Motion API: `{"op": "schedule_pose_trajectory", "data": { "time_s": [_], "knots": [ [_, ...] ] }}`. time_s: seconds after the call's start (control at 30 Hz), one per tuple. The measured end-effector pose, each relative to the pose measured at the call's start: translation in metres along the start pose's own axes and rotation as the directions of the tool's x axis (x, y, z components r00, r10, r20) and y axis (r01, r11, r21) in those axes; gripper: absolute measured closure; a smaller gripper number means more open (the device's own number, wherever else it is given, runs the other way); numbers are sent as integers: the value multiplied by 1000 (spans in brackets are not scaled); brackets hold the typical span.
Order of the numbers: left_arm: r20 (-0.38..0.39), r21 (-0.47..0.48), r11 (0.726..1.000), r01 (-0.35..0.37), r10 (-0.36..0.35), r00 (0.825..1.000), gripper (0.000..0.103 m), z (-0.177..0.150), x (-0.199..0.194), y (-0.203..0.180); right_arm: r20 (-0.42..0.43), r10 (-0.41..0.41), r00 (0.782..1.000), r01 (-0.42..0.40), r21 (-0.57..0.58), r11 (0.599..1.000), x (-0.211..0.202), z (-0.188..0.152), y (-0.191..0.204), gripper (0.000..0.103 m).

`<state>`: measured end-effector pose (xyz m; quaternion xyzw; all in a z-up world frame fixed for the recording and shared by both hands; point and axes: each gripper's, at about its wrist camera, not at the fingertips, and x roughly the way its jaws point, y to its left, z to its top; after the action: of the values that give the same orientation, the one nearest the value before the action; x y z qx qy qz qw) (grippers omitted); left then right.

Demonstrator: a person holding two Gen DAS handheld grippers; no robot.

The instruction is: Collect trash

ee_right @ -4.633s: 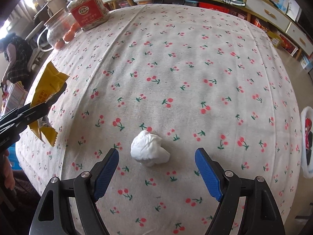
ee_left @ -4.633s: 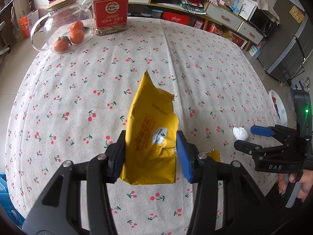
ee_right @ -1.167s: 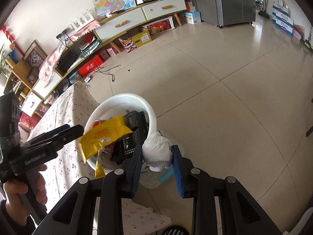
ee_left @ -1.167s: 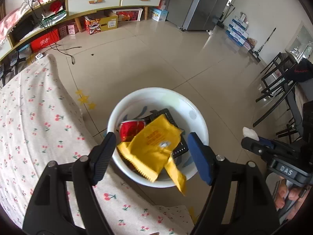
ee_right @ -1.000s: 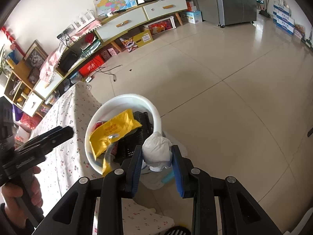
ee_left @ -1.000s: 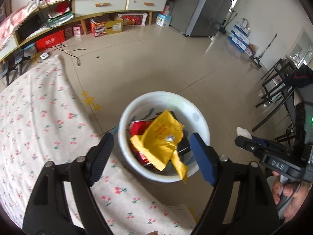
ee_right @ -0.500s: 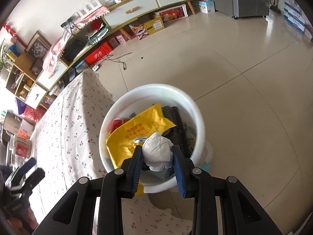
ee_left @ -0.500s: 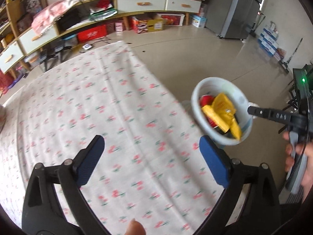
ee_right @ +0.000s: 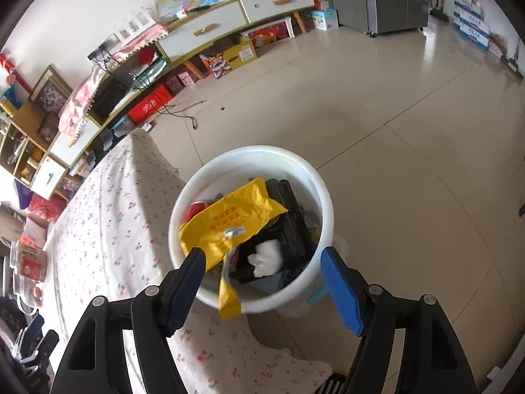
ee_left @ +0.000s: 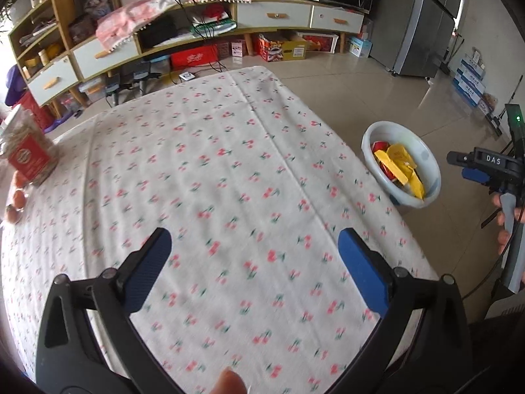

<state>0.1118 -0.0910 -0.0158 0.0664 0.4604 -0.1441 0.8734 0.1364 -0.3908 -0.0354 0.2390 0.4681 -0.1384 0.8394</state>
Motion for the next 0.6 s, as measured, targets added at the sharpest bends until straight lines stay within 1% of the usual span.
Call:
{"op": "schedule_pose_trajectory", "data": {
  "time_s": [0.1,0.17,0.2,0.27,0.3,0.33,0.47,0.6],
  "knots": [
    [21,-16,1000,-23,23,1000,2,-11,-15,7,39,-2,999,3,-14,1000,-20,-16,7,25],
    [32,-43,999,-31,32,999,2,-19,-28,10,65,-21,998,24,-44,999,-35,-28,17,25],
    [47,-54,998,-33,36,998,2,-23,-35,10,88,-31,996,38,-79,996,-48,-35,25,25],
    [82,-62,997,-43,48,995,2,-30,-49,8,131,-24,991,42,-134,990,-69,-45,39,25],
    [99,-65,997,-52,58,993,2,-34,-55,7,165,-8,986,37,-173,984,-85,-53,50,22],
    [115,-69,996,-61,69,991,2,-39,-63,4,188,8,982,30,-204,979,-98,-61,59,18],
    [159,-101,992,-78,94,983,2,-55,-86,3,275,80,958,7,-301,954,-142,-96,89,15],
    [210,-136,986,-97,125,970,2,-67,-110,9,351,80,933,53,-354,934,-163,-133,104,15]
  ]
}}
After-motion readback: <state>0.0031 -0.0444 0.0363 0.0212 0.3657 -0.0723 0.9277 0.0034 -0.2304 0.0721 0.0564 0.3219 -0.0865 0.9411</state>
